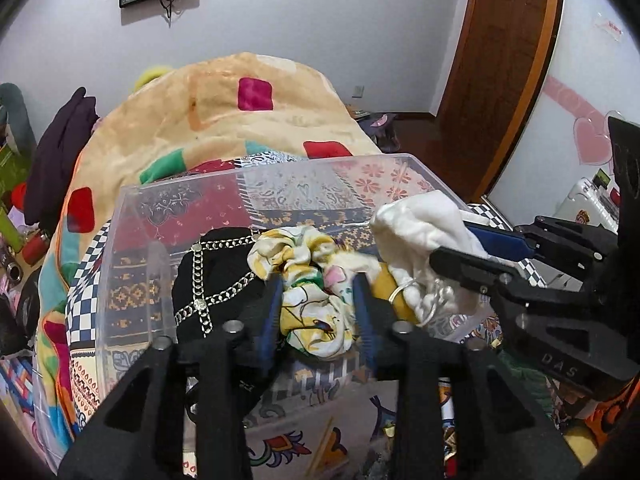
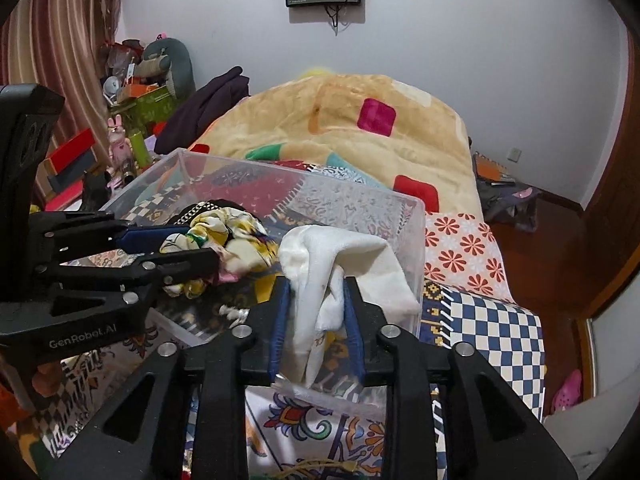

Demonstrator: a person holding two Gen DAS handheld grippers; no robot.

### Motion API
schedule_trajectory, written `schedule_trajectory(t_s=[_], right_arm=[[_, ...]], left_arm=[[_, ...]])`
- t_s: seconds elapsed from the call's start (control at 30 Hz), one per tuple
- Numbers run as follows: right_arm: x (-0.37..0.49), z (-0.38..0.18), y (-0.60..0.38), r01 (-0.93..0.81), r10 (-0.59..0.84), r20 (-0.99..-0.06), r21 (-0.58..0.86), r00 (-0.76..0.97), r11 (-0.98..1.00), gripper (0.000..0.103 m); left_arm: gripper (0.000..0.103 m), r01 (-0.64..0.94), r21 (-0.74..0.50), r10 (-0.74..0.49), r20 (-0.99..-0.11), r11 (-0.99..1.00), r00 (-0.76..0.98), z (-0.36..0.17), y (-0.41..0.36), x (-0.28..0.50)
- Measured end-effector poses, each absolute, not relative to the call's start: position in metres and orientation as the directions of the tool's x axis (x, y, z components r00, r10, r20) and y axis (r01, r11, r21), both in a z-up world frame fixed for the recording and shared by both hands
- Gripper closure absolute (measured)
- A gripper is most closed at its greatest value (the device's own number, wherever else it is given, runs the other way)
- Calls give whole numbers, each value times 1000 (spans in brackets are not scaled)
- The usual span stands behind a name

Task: Organize soft objects
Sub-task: 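Lower the scrunchie and white cloth into the clear box and open both tools, then grasp the silver mesh bag with the left tool while the right tool grasps the green sock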

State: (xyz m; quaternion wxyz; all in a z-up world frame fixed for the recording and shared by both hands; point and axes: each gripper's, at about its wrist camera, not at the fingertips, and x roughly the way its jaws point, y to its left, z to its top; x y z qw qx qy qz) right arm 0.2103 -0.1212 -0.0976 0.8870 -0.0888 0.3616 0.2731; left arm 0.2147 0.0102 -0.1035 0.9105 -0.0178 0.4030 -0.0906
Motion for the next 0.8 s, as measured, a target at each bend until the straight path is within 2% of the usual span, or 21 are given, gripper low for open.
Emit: schedule_trajectory(t_s=[0.13, 0.27, 0.43, 0.57, 0.8], right_arm=[[204, -91, -124, -547, 419, -681, 32, 601, 837, 47], [197, -80, -127, -544, 428, -660, 35, 617, 838, 41], [185, -61, -140, -523, 439, -618, 52, 652, 851, 22], [169, -49, -149, -512, 437, -596, 50, 674, 857, 19], [143, -51, -162, -510, 437, -607, 60, 664, 858, 13]], left_arm=[[53, 149, -112, -183, -720, 983, 669, -95, 13, 208], [45, 142, -101, -172, -694, 985, 699, -80, 17, 193], [29, 128, -74, -145, -650, 989, 746, -59, 20, 168], [6, 128, -53, -132, -624, 990, 770, -48, 19, 146], [4, 137, -71, -151, -633, 988, 760, -51, 14, 117]])
